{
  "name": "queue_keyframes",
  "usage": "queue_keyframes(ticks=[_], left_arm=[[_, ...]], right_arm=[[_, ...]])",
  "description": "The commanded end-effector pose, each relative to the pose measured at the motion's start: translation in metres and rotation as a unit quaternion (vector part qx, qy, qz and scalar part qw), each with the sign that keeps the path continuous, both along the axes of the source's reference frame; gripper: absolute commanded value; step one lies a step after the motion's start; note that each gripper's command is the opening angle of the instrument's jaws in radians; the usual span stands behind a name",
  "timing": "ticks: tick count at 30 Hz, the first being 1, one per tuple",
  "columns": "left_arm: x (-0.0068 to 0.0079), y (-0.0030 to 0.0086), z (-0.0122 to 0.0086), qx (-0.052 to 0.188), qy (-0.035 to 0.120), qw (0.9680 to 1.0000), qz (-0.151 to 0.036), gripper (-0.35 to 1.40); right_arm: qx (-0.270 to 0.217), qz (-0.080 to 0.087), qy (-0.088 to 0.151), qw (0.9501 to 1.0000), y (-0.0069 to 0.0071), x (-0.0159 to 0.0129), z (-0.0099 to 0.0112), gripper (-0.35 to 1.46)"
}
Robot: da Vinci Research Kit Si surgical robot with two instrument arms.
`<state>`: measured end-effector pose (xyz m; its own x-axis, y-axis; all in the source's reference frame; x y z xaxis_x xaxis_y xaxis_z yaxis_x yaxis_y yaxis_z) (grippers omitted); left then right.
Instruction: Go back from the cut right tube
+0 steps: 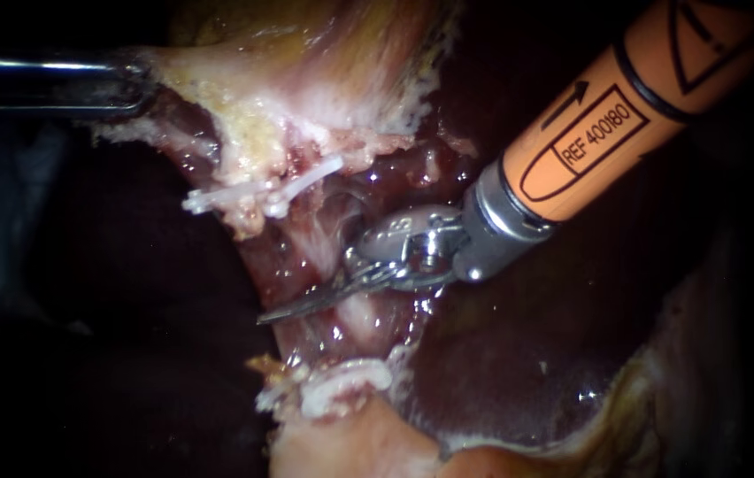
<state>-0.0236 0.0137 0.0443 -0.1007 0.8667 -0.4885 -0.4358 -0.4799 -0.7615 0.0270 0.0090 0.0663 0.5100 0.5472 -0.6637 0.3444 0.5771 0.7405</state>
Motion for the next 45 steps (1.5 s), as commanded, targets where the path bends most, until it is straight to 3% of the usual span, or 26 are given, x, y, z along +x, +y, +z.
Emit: queue_keyframes(ticks=[1,5,6,7,9,12,16,21,24,26,27,29,32,35,40,45], left_arm=[[0.0,0.0,0.0,0.0,0.0,1.0,0.0,-0.35],[0.0,0.0,0.0,0.0,0.0,1.0,0.0,-0.35],[0.0,0.0,0.0,0.0,0.0,1.0,0.0,-0.35],[0.0,0.0,0.0,0.0,0.0,1.0,0.0,-0.35],[0.0,0.0,0.0,0.0,0.0,1.0,0.0,-0.35],[0.0001,0.0,0.0001,0.0,0.0,1.0,0.0,-0.35],[0.0001,0.0,0.0002,0.0,0.0,1.0,0.0,-0.35],[0.0001,0.0,0.0002,0.0,0.0,1.0,0.0,-0.35],[0.0001,0.0,0.0002,0.0,0.0,1.0,0.0,-0.35],[0.0002,0.0,0.0002,0.0,0.0,1.0,0.001,-0.35],[0.0002,0.0,0.0002,0.0,0.0,1.0,0.001,-0.35],[0.0002,0.0,0.0002,0.0,0.0,1.0,0.001,-0.35],[0.0002,0.0,0.0003,0.0,0.0,1.0,0.001,-0.35],[0.0003,0.0,0.0003,0.0,0.0,1.0,0.001,-0.35],[0.0003,0.0001,0.0003,0.0,-0.001,1.0,0.001,-0.35],[0.0003,0.0,0.0003,0.0,0.0,1.0,0.001,-0.35]], right_arm=[[0.0,0.0,0.0,1.0,0.0,0.0,0.0,-0.35],[-0.006,0.015,-0.005,0.9999,-0.0001,0.0001,-0.0001,-0.35],[-0.009,0.024,-0.008,0.9996,-0.0001,0.0002,-0.0002,0.15],[-0.012,0.032,-0.011,0.9993,-0.0001,0.0003,-0.0002,0.54],[-0.019,0.057,-0.017,0.9981,-0.0002,0.0005,-0.0002,1.14],[-0.021,0.08,-0.021,0.9963,-0.0001,0.0009,-0.0002,1.38],[-0.02,0.096,-0.029,0.9947,0.0,0.0012,-0.0002,1.43],[-0.02,0.103,-0.032,0.994,-0.0001,0.0009,-0.0003,1.43],[-0.027,0.129,-0.044,0.9903,-0.0003,-0.0002,-0.0008,1.43],[-0.057,0.159,-0.057,0.9839,-0.0005,-0.0013,-0.0015,1.43],[-0.072,0.163,-0.06,0.9821,-0.0006,-0.0018,-0.0018,1.43],[-0.118,0.162,-0.079,0.9766,-0.0005,-0.003,-0.0026,1.43],[-0.181,0.136,-0.126,0.9659,-0.0001,-0.0049,-0.0036,1.45],[-0.218,0.121,-0.151,0.9566,0.0004,-0.0075,-0.0043,1.45],[-0.238,0.128,-0.161,0.9493,0.0009,-0.0119,-0.0054,1.45],[-0.254,0.121,-0.18,0.9427,0.0014,-0.0153,-0.0065,1.45]])
